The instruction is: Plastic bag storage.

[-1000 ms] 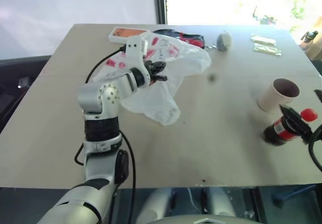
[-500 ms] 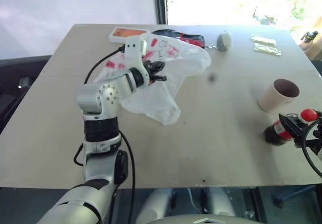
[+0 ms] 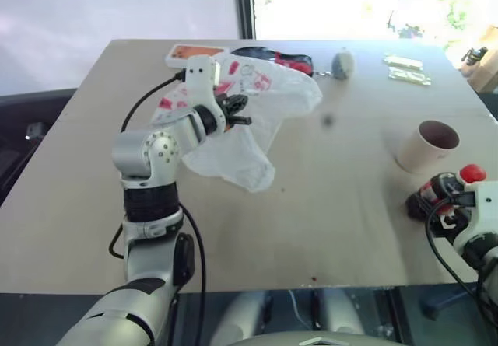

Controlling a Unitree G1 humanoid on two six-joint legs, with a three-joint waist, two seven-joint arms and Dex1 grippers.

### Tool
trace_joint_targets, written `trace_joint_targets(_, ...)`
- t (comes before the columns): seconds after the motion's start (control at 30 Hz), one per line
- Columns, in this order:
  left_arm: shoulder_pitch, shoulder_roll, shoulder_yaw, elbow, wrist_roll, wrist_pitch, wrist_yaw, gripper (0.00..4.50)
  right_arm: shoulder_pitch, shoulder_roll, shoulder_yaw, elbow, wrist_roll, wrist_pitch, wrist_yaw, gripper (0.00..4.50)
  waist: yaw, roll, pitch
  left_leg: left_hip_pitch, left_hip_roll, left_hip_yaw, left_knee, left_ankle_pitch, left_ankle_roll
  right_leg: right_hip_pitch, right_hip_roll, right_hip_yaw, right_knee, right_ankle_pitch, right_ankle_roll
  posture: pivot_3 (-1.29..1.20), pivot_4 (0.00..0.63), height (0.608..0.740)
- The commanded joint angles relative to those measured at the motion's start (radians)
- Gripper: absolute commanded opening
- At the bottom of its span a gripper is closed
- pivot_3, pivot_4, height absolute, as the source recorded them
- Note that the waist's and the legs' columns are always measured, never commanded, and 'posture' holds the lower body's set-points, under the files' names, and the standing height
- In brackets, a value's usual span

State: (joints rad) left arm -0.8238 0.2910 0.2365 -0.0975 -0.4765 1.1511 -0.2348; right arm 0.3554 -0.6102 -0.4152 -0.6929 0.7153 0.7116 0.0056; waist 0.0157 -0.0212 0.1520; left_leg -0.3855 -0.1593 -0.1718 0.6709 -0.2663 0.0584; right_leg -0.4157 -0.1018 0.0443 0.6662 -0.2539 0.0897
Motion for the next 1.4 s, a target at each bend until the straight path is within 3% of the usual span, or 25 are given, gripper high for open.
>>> trace_joint_targets(0.03, -0.01, 0.028, 0.016, -0.044, -0.017, -0.004, -0.007, 0.0, -0.042, 0.027, -0.013, -0.025, -0.024, -0.047, 0.026, 3.06, -0.001, 0.0, 0.0, 0.001, 0.0, 0.0, 0.0, 0.0, 0.0, 0.001, 0.0, 0.0, 0.0, 0.0, 0.0, 0.0, 0.15, 0.74)
trace_joint_targets(0.2, -0.012, 0.055, 0.03, -0.063, -0.058, 0.017, -0.042, 0.0, -0.137, 0.022, 0.063, -0.074, -0.026, -0.013, 0.064, 3.06, -0.004, 0.002, 0.001, 0.001, 0.0, 0.0, -0.001, 0.0, 0.0, 0.0, 0.001, 0.001, 0.0, 0.0, 0.0, 0.0, 0.15, 0.74)
trace_joint_targets(0.3, -0.028, 0.067, 0.065, -0.092, -0.146, 0.077, -0.087, 0.0, -0.339, 0.053, 0.2, -0.072, -0.005, 0.023, 0.076, 3.06, -0.014, 0.003, 0.001, 0.002, 0.001, 0.001, -0.001, 0.0, 0.0, 0.0, 0.001, 0.001, 0.0, 0.0, 0.0, 0.0, 0.15, 0.74)
trace_joint_targets(0.43, -0.04, 0.078, 0.093, -0.148, -0.258, 0.175, -0.126, 0.0, -0.653, 0.237, 0.411, 0.13, -0.095, -0.025, 0.081, 3.06, -0.029, 0.003, 0.002, 0.002, 0.001, 0.0, -0.002, 0.0, 0.0, 0.0, 0.001, 0.0, 0.001, 0.0, 0.0, 0.0, 0.15, 0.74)
trace_joint_targets(0.63, -0.083, 0.054, 0.174, -0.184, -0.332, 0.259, -0.051, 0.0, -0.902, 0.518, 0.565, 0.633, -0.288, -0.312, 0.174, 3.06, -0.032, 0.003, 0.002, 0.0, 0.0, -0.001, -0.002, 0.0, 0.0, -0.001, 0.003, -0.001, -0.002, 0.0, -0.001, 0.0, 0.15, 0.74)
trace_joint_targets(0.83, -0.12, 0.064, 0.244, -0.231, -0.408, 0.354, -0.017, 0.0, -1.06, 0.713, 0.553, 0.959, -0.282, -0.455, 0.343, 3.06, -0.053, 0.003, 0.002, -0.001, 0.0, -0.002, -0.002, 0.0, 0.0, -0.002, 0.004, -0.003, -0.004, 0.0, -0.001, 0.0, 0.15, 0.74)
trace_joint_targets(0.93, -0.111, 0.07, 0.245, -0.266, -0.426, 0.372, -0.005, 0.0, -1.134, 0.762, 0.548, 1.061, -0.27, -0.428, 0.424, 3.06, -0.066, 0.003, 0.002, 0.0, 0.0, -0.002, -0.002, 0.0, 0.0, -0.002, 0.004, -0.003, -0.003, 0.0, -0.001, 0.0, 0.15, 0.74)
trace_joint_targets(1.07, -0.084, 0.057, 0.26, -0.313, -0.446, 0.399, 0.021, 0.0, -1.298, 0.844, 0.449, 1.287, -0.19, -0.317, 0.412, 3.06, -0.074, 0.004, 0.002, 0.002, 0.001, -0.003, -0.002, 0.001, -0.001, -0.001, 0.006, -0.003, -0.003, 0.001, -0.003, 0.0, 0.15, 0.74)
trace_joint_targets(1.17, -0.056, 0.037, 0.266, -0.348, -0.443, 0.39, 0.056, 0.0, -1.449, 0.853, 0.352, 1.542, -0.151, -0.279, 0.401, 4.46, -0.079, 0.004, 0.003, 0.003, 0.002, -0.002, -0.002, 0.001, -0.002, -0.001, 0.007, -0.002, -0.002, 0.002, -0.004, 0.0, 0.15, 0.74)
trace_joint_targets(1.33, -0.035, 0.01, 0.268, -0.345, -0.415, 0.353, 0.11, 0.0, -1.498, 0.802, 0.358, 1.626, -0.256, -0.32, 0.358, 4.46, -0.086, 0.005, 0.003, 0.002, 0.005, -0.003, -0.004, 0.001, -0.003, -0.002, 0.011, 0.0, -0.003, 0.003, -0.006, 0.0, 0.15, 0.74)
trace_joint_targets(1.4, -0.024, -0.001, 0.261, -0.322, -0.389, 0.321, 0.133, 0.0, -1.437, 0.761, 0.403, 1.48, -0.286, -0.259, 0.365, 4.46, -0.086, 0.005, 0.003, 0.002, 0.005, -0.002, -0.004, 0.001, -0.003, -0.004, 0.011, 0.001, -0.002, 0.003, -0.006, 0.0, 0.15, 0.74)
